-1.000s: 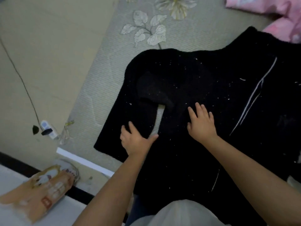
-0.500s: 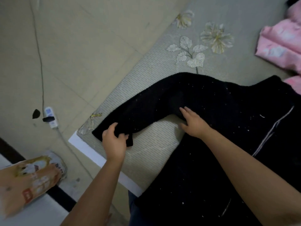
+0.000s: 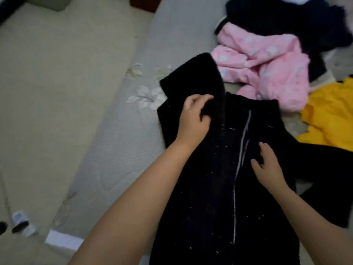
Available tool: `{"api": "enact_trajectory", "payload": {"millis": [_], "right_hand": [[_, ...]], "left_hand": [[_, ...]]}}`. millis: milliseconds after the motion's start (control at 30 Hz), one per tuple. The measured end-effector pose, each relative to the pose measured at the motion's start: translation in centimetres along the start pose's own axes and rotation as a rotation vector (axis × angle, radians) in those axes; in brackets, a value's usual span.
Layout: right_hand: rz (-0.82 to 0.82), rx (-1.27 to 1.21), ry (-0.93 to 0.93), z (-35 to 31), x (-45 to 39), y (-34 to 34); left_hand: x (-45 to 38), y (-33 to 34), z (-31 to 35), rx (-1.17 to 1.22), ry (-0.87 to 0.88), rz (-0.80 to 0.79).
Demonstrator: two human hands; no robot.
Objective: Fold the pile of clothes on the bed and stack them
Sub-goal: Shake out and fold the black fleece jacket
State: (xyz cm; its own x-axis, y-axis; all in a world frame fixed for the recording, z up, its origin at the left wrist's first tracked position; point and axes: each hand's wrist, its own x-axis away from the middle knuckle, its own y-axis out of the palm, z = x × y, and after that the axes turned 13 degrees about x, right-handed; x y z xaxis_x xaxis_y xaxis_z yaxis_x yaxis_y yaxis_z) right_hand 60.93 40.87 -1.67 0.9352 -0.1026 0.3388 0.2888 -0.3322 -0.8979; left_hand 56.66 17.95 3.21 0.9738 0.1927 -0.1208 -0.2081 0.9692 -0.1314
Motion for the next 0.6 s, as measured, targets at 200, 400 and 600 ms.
{"api": "enact_trajectory", "payload": {"millis": [200,400,600], "right_hand": [[0.112,-0.312,0.463,11.5,3.7,-2.7],[0.044,-0.432,0.511,15.2,4.1,2.1],[0.003,-0.492,0.494,15.4,2.4,4.6]], "left_hand": [[4.7,11.5,-2.5,-0.332,0.228,-0.998],[8.6,8.2,-8.8,-0.605,0.001,-0.831],[8.2,4.0,-11.5,-0.997,-0.292,-0.695]]}}
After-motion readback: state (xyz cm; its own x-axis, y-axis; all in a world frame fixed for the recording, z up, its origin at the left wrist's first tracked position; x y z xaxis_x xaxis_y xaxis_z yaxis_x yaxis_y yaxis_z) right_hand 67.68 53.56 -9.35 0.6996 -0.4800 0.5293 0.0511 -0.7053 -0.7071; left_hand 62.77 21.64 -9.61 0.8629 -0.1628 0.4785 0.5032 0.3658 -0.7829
